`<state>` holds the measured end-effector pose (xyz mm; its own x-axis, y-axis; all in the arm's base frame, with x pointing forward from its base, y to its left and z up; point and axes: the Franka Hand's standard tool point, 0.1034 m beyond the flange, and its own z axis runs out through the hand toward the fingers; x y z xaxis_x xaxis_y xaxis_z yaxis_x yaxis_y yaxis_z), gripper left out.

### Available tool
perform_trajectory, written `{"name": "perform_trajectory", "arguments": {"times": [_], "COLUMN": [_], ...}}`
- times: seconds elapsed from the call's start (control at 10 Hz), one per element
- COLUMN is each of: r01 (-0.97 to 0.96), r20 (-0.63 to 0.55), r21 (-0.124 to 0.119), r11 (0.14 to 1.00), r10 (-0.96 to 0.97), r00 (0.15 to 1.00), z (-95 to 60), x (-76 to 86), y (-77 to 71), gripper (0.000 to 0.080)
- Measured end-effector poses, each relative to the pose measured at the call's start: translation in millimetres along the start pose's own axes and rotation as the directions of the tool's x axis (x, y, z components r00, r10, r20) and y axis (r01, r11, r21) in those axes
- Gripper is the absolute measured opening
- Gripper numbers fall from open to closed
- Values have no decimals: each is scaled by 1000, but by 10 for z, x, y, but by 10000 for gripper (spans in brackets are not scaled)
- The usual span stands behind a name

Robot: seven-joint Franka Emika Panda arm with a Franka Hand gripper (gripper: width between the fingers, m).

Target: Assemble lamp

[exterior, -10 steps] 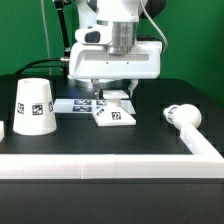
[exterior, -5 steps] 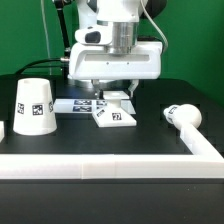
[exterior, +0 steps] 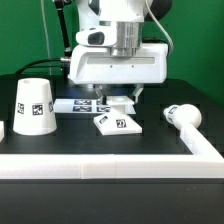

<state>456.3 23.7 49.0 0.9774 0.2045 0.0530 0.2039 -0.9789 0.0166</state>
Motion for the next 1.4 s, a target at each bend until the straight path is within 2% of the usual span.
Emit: {"name": "perform_trajectory", "arguments": {"times": [0.2, 0.7, 0.8, 0.9, 1.0, 1.1, 1.2, 1.3, 1.4], "r01": [30, 33, 34, 37, 40, 31, 27, 12, -17], "r20": [-38, -59, -59, -64, -73, -71, -83, -98, -97], "r21": [-5, -10, -9, -9, -10, -9, -10, -10, -5], "r11": [1000, 999, 999, 999, 999, 999, 1000, 1000, 1000], "r10": [-31, -34, -34, -38, -40, -32, -27, -13, 16], "r00": [999, 998, 998, 997, 997, 997, 996, 995, 995], "z": [8, 16, 29, 40, 42, 52, 57, 62, 62], "x": [181, 461, 638, 937, 1092, 1180, 1381, 1511, 1523], "y": [11, 55, 56, 43, 31, 16, 9, -37, -112], "gripper": [536, 537, 537, 537, 537, 537, 537, 537, 537]}}
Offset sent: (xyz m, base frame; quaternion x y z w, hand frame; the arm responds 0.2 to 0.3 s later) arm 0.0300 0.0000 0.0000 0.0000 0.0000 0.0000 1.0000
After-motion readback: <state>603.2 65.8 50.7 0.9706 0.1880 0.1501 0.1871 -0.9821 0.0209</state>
